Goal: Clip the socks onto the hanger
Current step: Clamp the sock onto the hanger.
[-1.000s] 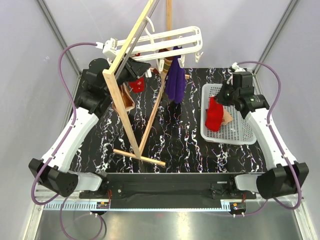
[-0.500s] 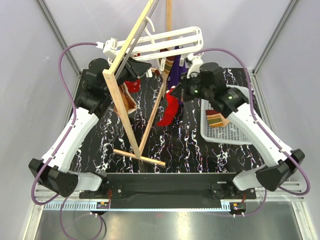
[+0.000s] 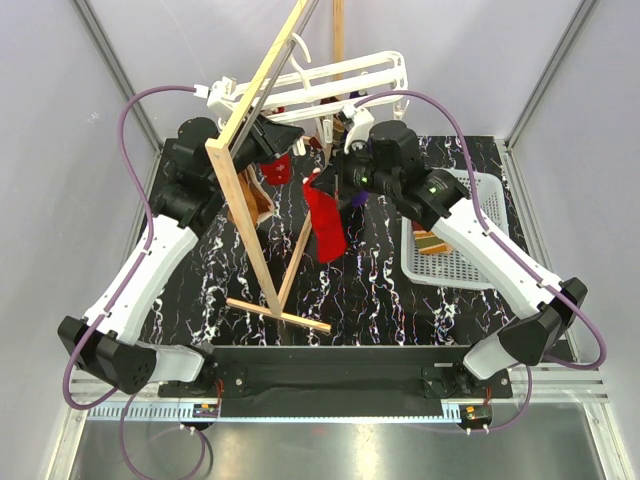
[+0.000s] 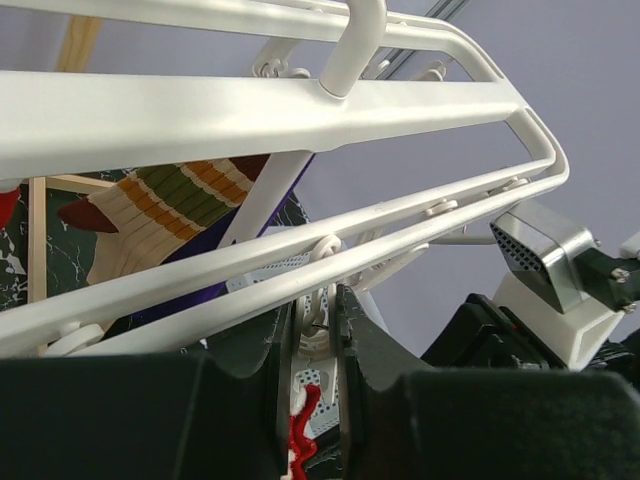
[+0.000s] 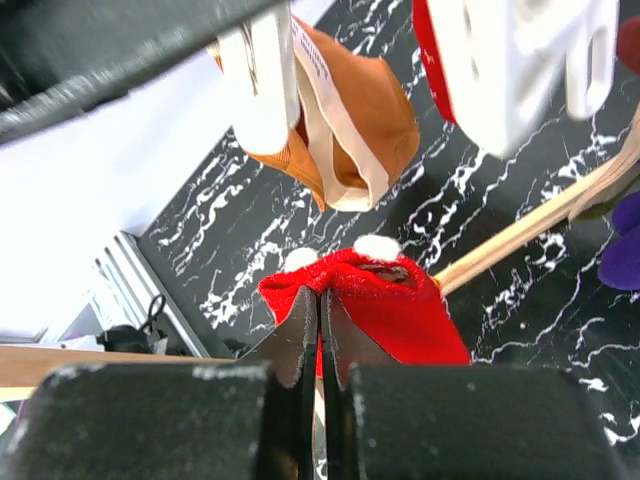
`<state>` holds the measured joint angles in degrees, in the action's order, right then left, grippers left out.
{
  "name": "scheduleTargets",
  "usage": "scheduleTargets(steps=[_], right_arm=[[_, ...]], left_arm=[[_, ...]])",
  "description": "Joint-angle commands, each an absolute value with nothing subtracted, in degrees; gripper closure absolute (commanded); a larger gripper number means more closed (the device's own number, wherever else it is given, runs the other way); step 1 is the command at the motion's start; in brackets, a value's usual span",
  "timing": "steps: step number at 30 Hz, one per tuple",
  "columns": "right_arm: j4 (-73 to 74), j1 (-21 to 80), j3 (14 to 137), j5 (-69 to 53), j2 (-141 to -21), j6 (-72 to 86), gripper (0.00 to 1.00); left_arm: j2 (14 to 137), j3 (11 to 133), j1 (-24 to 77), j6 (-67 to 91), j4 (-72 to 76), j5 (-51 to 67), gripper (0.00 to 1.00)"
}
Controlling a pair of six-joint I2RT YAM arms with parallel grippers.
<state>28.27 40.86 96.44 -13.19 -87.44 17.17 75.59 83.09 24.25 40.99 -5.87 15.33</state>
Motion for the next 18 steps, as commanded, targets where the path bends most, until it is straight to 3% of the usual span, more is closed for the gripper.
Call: scheduleTargets(steps=[1, 18], right_arm=[[23.55, 41.31, 100.1, -14.67, -87.8, 17.67, 1.0], [19.34, 42.1, 99.41, -21.26, -88.51, 14.59, 1.0]], left_arm=[[75.06, 82.35, 24.52, 41.13, -5.89, 19.16, 1.0], [74.88, 82.35, 24.43, 41.22, -5.8, 19.34, 1.0]])
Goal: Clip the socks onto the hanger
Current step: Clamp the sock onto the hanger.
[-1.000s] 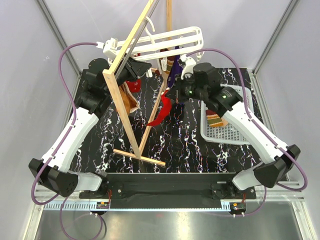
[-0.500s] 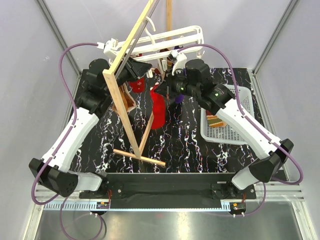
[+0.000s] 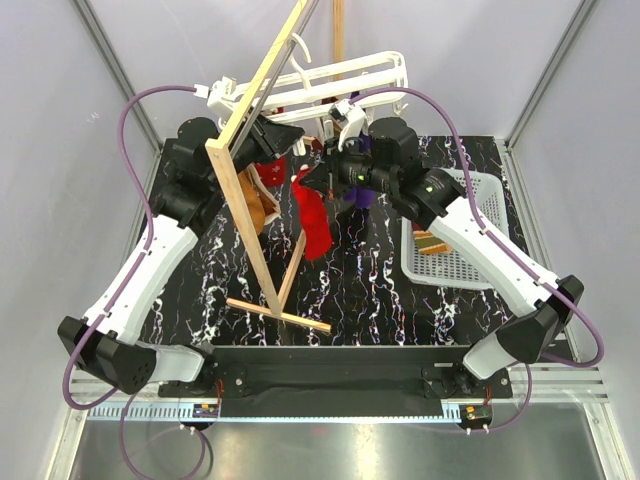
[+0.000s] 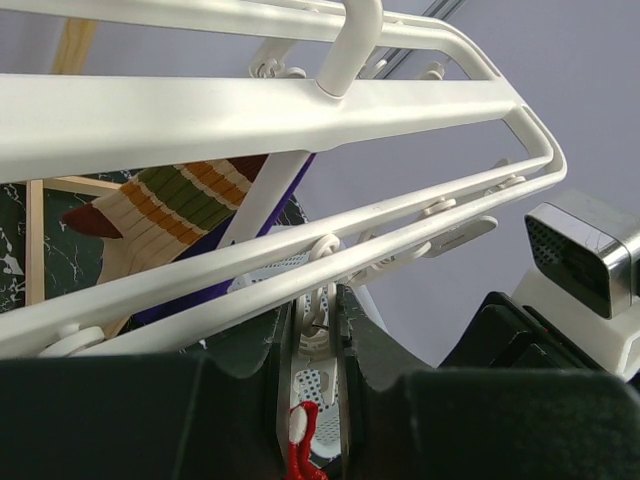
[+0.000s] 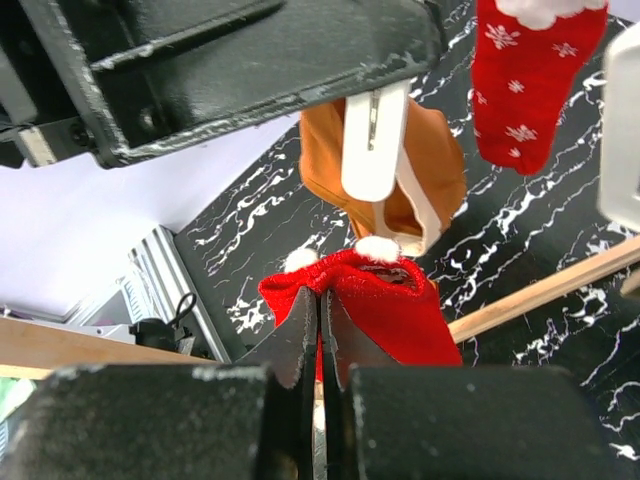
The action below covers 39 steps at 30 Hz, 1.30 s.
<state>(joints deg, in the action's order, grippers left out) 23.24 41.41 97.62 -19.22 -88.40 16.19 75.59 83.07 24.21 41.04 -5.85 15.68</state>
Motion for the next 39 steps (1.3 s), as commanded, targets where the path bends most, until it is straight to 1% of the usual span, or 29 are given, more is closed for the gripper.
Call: scheduleTargets(steps=[1, 9, 18, 24, 28, 31, 36, 39], right_arm=[[19.07, 42.1, 99.4, -21.62, -88.68, 14.33, 1.0], [17.84, 42.1, 98.7, -25.84, -88.77, 9.59, 1.0], [23.46, 42.1, 102.48, -28.74, -90.97, 2.38, 1.0], [25.05, 42.1, 102.66, -30.06, -90.7, -2.54, 1.0], [26.45, 42.01, 103.53, -33.74, -91.05, -6.5, 1.0], [28.91, 42.01, 105.37, -35.15, -91.93, -10.54, 1.0], [39.19, 42.01, 113.02, -37.09, -95.01, -18.89, 1.0], [43.32, 41.84, 116.27, -35.42, -96.5, -21.44, 1.0]], left_arm=[[74.97, 82.35, 24.43, 41.22, -5.8, 19.42, 1.0], [75.23, 82.27, 24.52, 41.57, -5.63, 19.78, 1.0], [75.06, 82.26, 24.43, 41.48, -5.71, 19.69, 1.0], [75.15, 82.18, 24.43, 41.48, -5.71, 19.77, 1.0], [75.32, 82.18, 24.52, 41.57, -5.71, 19.78, 1.0], [75.41, 82.09, 24.52, 41.57, -5.63, 19.77, 1.0], [75.32, 82.09, 24.43, 41.4, -5.63, 19.6, 1.0], [75.59, 82.18, 24.43, 41.84, -5.45, 19.86, 1.0]])
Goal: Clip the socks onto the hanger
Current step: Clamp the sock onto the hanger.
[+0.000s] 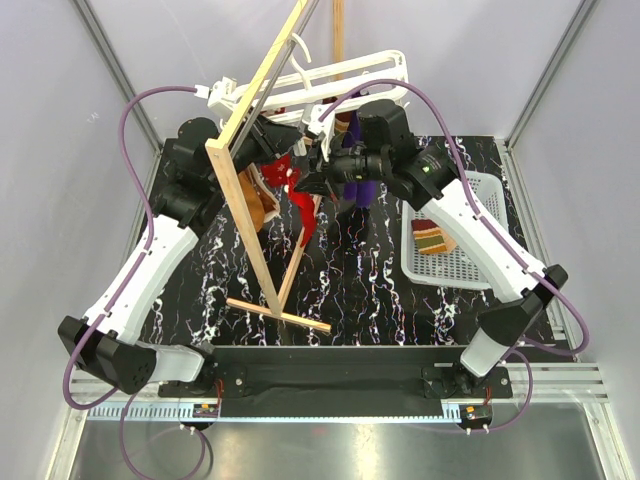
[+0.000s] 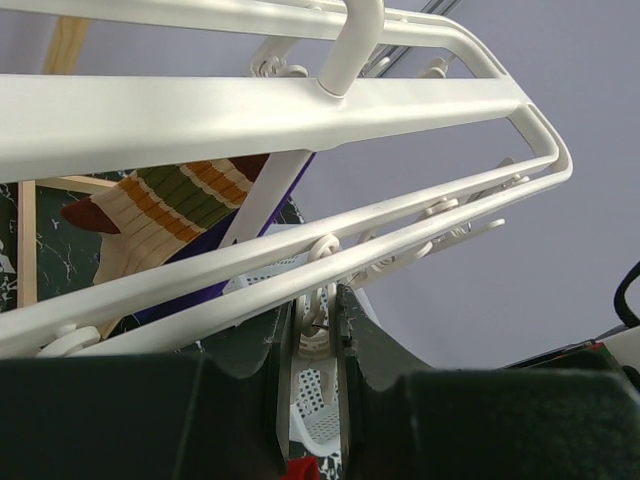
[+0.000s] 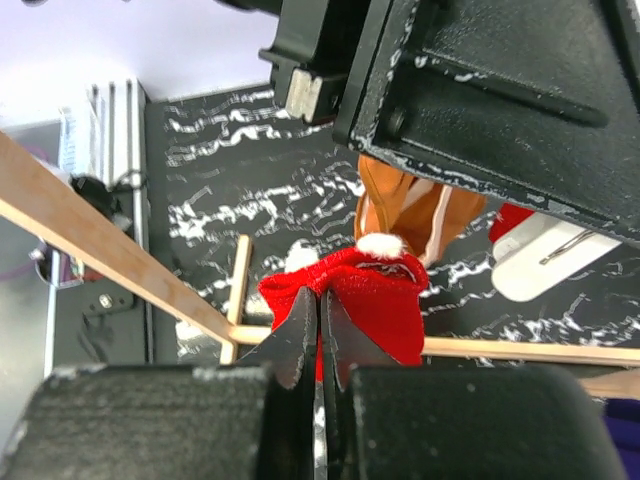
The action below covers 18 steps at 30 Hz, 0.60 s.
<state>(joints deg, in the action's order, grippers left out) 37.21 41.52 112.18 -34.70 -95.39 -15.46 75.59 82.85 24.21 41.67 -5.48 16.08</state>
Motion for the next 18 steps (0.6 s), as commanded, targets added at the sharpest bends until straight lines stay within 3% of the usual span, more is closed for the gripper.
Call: scheduleTargets(steps=[1, 6, 14, 18], right_arm=[[44.03, 41.75, 116.98, -34.81, -97.2, -21.62, 1.0], [45.01, 41.13, 116.9, -32.0, -97.47, -19.17, 1.0], [31.14, 39.82, 106.01, -26.99, -91.06, -9.85, 1.0], [30.23, 39.11, 106.7, -24.09, -90.27, -8.53, 1.0]], left_arm=[[75.67, 82.18, 24.43, 41.84, -5.45, 20.04, 1.0], [75.32, 82.09, 24.52, 41.84, -5.36, 20.04, 1.0], [75.32, 82.0, 24.43, 41.84, -5.27, 19.95, 1.0], [75.59, 82.0, 24.43, 42.19, -5.27, 20.21, 1.0]])
